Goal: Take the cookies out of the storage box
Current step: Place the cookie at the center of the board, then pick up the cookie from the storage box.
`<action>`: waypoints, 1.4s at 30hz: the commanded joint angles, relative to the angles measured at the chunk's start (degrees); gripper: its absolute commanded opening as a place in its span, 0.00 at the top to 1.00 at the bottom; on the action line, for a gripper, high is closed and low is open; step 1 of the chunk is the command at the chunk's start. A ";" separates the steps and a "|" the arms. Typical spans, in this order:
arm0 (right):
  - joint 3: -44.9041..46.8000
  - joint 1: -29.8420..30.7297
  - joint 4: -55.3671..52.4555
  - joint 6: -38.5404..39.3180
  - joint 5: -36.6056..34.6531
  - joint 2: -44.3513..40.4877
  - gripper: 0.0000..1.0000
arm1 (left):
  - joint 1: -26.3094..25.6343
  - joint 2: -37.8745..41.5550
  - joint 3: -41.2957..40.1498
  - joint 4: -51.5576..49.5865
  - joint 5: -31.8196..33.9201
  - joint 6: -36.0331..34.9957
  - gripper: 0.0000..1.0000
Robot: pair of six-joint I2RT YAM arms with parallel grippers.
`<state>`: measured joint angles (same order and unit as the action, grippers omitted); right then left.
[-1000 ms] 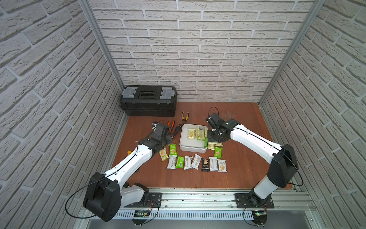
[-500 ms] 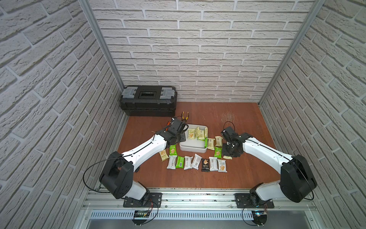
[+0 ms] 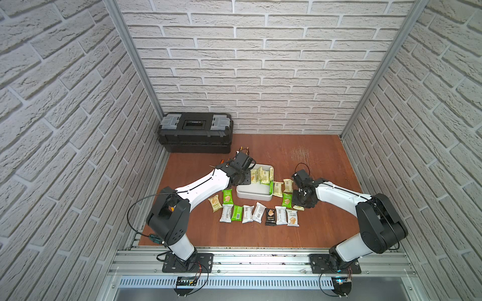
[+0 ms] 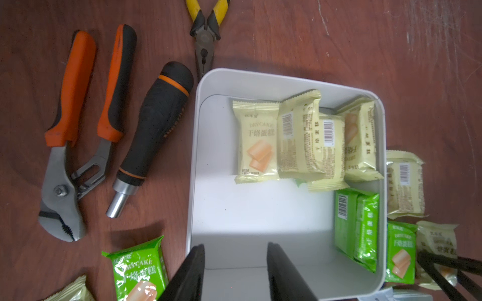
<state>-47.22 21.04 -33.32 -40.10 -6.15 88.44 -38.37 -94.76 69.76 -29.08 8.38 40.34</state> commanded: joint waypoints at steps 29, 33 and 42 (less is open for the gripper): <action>8.38 -0.15 -5.78 -5.96 -3.62 -28.19 0.38 | 0.25 -23.67 21.51 -7.36 1.03 -10.37 0.33; 8.31 -0.20 -5.98 -6.04 -4.02 -28.15 0.38 | 0.66 -26.53 24.64 -8.52 1.69 -9.25 0.35; 8.53 -0.20 -5.33 -6.35 -4.06 -28.15 0.38 | 0.61 -30.61 28.31 -10.68 2.52 -7.11 0.40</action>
<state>-39.35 21.04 -39.22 -45.74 -9.23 61.14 -37.98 -124.31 96.75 -37.60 9.56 31.88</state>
